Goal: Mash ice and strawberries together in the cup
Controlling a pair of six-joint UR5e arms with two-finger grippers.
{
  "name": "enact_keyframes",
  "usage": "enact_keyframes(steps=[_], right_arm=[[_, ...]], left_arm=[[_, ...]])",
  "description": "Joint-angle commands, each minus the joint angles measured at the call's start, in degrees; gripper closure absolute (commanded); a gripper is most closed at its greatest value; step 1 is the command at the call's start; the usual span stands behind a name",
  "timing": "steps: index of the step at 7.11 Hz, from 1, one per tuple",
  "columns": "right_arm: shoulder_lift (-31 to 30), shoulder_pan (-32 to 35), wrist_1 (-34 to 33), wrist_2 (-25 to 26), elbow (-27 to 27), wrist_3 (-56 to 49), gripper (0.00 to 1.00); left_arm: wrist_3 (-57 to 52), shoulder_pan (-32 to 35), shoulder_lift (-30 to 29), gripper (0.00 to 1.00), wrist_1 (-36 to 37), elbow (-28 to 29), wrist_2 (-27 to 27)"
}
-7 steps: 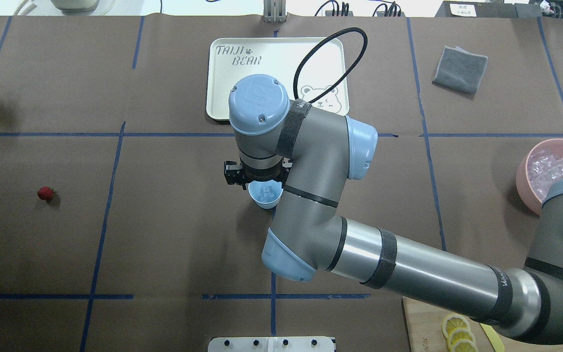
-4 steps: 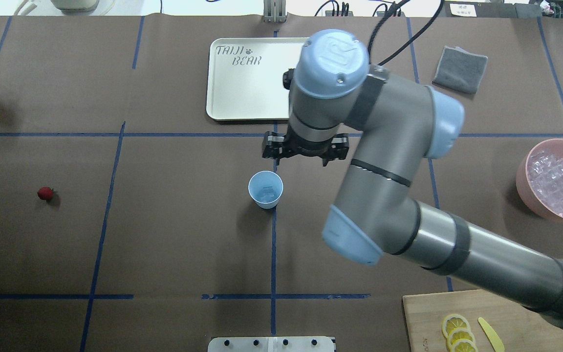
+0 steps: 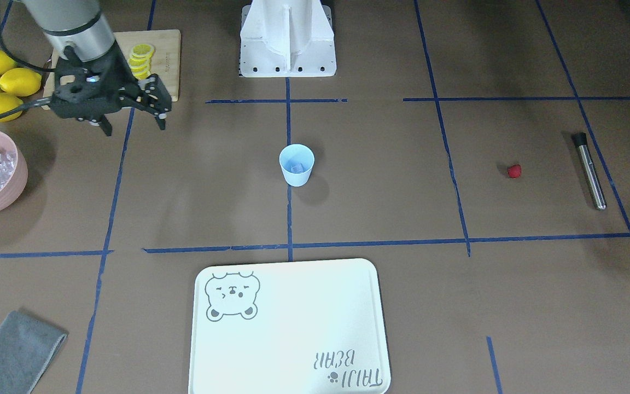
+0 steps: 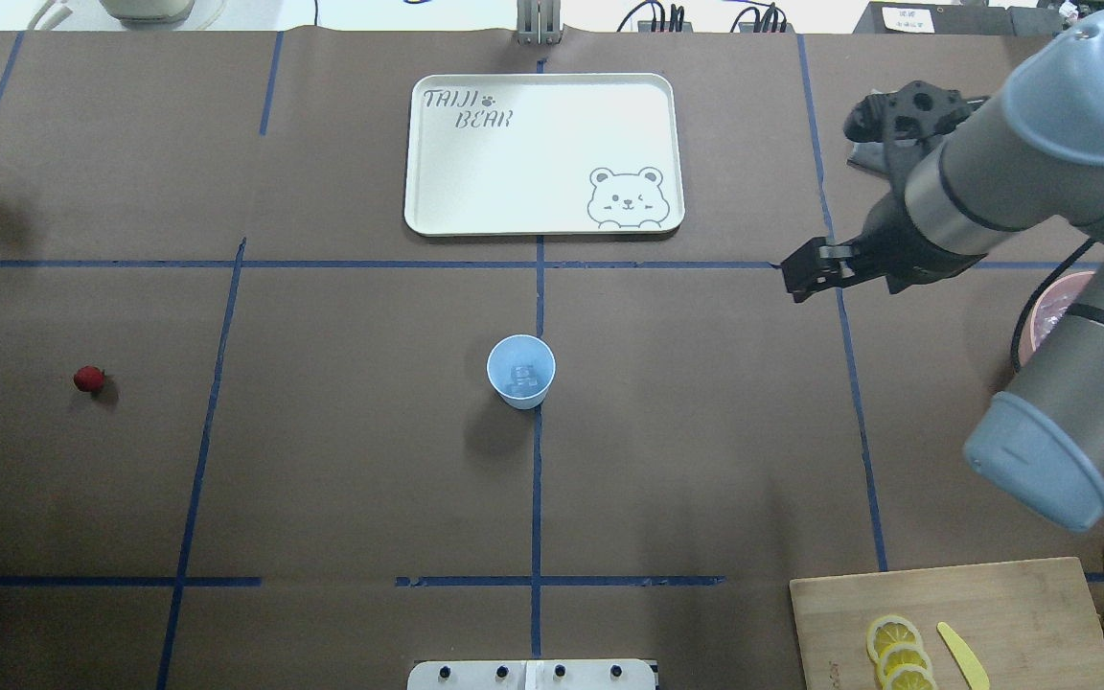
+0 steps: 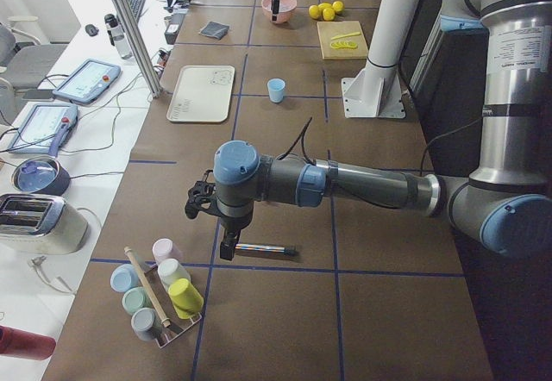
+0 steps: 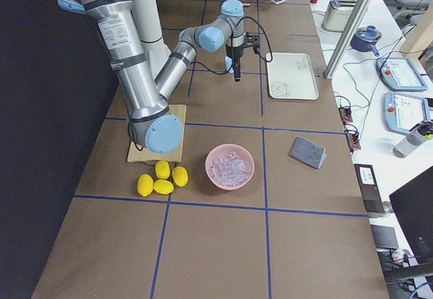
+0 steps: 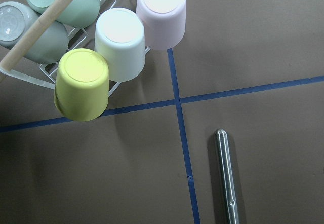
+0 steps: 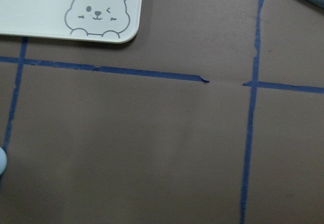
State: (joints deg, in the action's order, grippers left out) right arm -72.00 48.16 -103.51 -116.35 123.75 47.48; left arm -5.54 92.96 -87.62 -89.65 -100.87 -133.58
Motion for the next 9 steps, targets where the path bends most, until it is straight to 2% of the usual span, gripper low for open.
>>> enact_keyframes(steps=[1,2,3,4,7,9], right_arm=[[-12.57,6.49,6.77,-1.95,1.06,-10.88,0.01],[-17.86,10.34,14.83,-4.91,-1.03,-14.57,0.01],[-20.7,13.6,18.22,-8.6,-4.19,-19.4,0.01],[-22.12,15.46,19.47,-8.9,-7.26,-25.71,0.01],[-24.67,18.11,19.49,-8.81,-12.11,-39.27,0.01],[-24.16,18.64,19.49,-8.98,-15.8,-39.31,0.01]], left_arm=[[0.0,0.03,0.0,0.0,0.0,-0.12,-0.01],[0.0,0.03,0.0,0.0,-0.08,-0.2,-0.01],[0.09,0.03,0.0,0.0,0.0,-0.47,-0.01],[0.09,0.03,0.0,0.0,0.0,-0.47,-0.01],[0.09,0.03,0.0,0.0,0.0,-0.64,-0.01],[0.52,-0.06,0.0,0.0,0.0,-0.56,-0.01]])
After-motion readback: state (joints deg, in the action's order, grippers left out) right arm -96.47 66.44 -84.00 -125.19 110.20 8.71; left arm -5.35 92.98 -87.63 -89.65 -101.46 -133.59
